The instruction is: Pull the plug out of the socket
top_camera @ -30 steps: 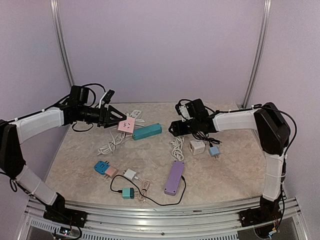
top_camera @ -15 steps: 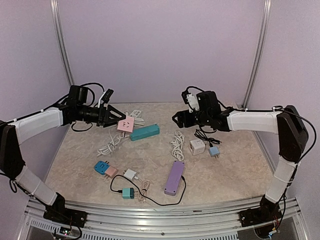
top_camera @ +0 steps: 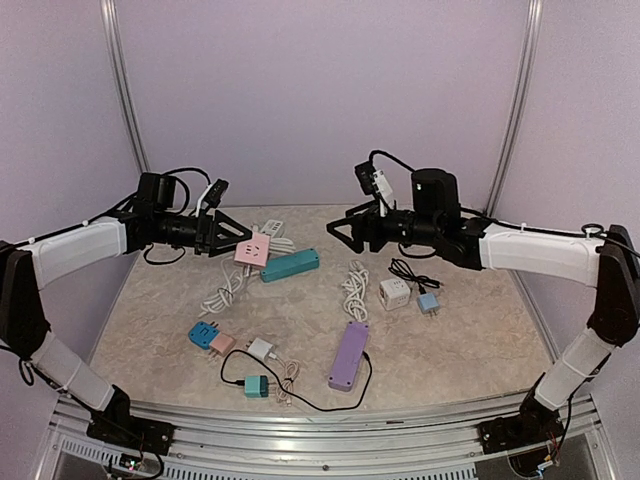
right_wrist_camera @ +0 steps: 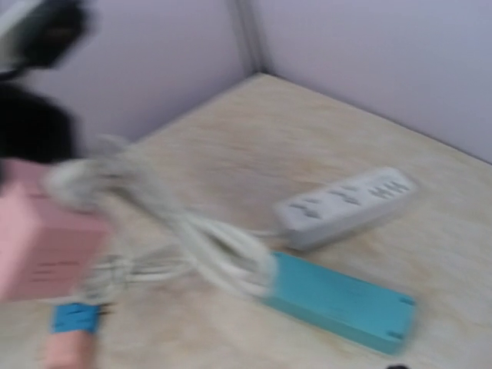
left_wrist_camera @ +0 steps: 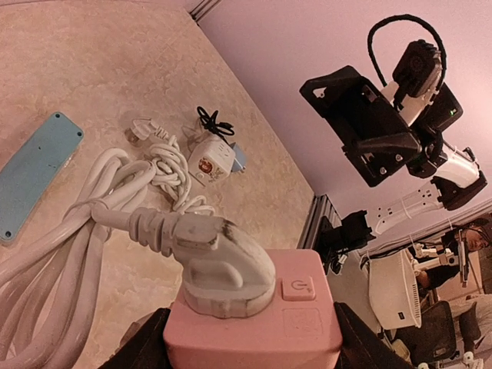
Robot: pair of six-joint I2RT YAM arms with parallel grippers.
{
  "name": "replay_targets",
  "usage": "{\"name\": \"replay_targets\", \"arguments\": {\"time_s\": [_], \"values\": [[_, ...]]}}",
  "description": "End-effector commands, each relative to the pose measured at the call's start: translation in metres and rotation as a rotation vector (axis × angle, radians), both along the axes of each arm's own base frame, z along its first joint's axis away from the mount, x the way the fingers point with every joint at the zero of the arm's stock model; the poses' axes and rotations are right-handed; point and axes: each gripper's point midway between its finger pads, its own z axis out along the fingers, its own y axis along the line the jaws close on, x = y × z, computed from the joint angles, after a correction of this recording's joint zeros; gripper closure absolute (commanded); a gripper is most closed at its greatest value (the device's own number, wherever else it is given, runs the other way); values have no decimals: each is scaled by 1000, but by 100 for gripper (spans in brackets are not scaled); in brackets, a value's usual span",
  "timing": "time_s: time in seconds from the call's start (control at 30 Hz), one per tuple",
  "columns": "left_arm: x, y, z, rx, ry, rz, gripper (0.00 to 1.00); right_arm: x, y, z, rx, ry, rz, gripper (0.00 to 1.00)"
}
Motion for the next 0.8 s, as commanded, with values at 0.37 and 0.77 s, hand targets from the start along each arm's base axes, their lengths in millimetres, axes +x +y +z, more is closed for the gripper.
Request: {"name": "replay_targets", "arguments": {"time_s": [0.37, 0.77], "values": [[-31, -12, 51, -180, -57, -204, 63, -94, 58, 26, 13, -78, 297, 24], [-56, -27, 57, -225, -52, -356, 63, -104, 76, 22, 12, -93, 349, 24]]}}
